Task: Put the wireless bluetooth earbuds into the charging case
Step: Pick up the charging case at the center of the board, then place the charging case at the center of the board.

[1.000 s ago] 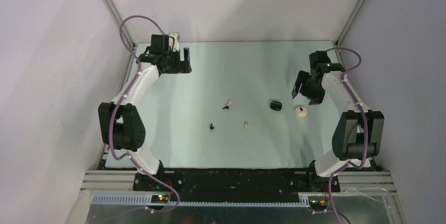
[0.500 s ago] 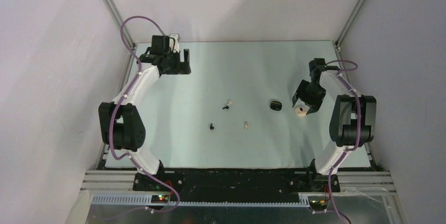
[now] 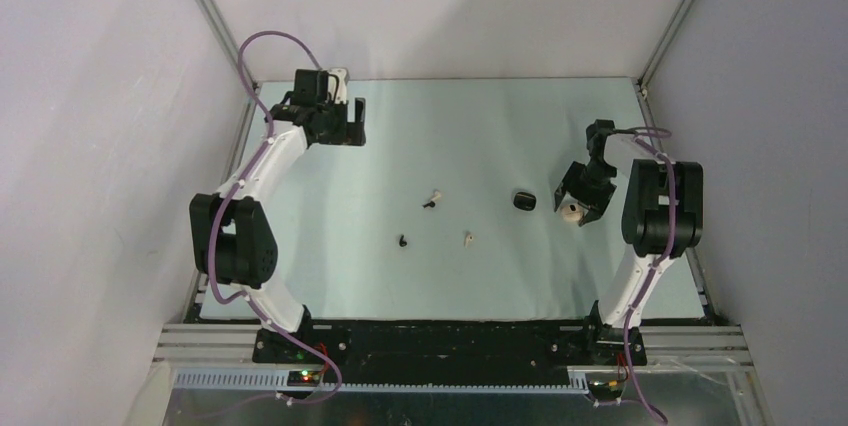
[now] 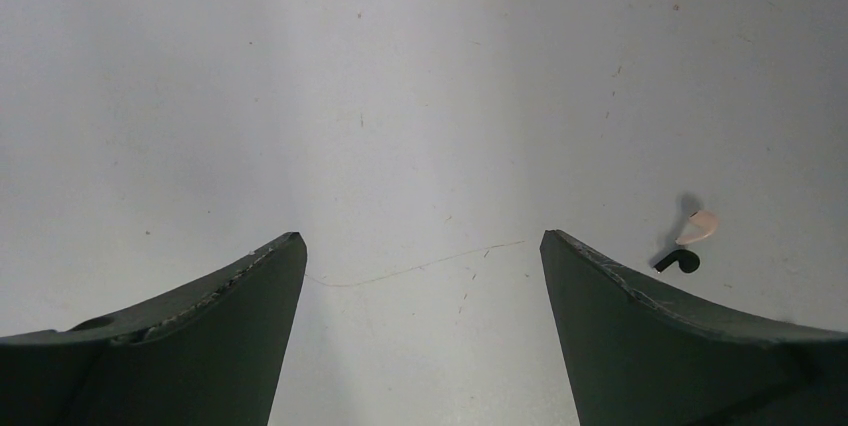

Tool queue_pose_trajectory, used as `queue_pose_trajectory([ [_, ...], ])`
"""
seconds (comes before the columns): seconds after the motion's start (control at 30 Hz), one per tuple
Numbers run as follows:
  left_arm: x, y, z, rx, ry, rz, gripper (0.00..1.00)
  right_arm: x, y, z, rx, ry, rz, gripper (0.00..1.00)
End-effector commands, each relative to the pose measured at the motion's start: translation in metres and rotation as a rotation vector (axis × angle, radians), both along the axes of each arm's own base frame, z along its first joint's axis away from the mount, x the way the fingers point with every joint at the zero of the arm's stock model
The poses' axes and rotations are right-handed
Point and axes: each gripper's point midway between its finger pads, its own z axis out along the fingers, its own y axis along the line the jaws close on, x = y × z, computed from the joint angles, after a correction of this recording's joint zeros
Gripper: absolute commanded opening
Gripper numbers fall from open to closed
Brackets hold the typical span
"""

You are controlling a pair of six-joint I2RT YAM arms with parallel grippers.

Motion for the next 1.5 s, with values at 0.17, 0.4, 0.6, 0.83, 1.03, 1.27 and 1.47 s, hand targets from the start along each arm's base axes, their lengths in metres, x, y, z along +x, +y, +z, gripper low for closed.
queue_pose_trajectory([
  [0.17,0.001,-0.009,0.016,0.042,-0.052,-0.046,0.95,0.036,-0.011,-0.004,-0.03,-0.052,0.025,0.62],
  [0.4,0.003,-0.01,0.014,0.049,-0.048,-0.052,0.95,0.057,0.015,0.01,0.077,-0.14,0.198,0.44],
  [0.6,0.005,-0.012,0.013,0.04,-0.046,-0.059,0.95,0.097,0.065,0.05,0.083,-0.33,0.518,0.37],
  [0.83,0.001,-0.019,0.009,0.012,-0.029,-0.093,0.93,0.123,0.157,0.076,0.055,-0.463,1.207,0.38],
  [1.03,-0.001,-0.018,0.007,0.012,-0.017,-0.093,0.93,0.101,0.195,0.035,0.028,-0.346,1.723,0.39],
  [1.27,-0.008,-0.017,0.006,0.012,-0.011,-0.094,0.93,0.088,0.202,0.01,0.004,-0.305,1.885,0.42],
  [1.47,-0.01,-0.019,0.002,0.003,0.001,-0.103,0.93,0.09,0.197,0.006,-0.013,-0.312,1.863,0.81],
])
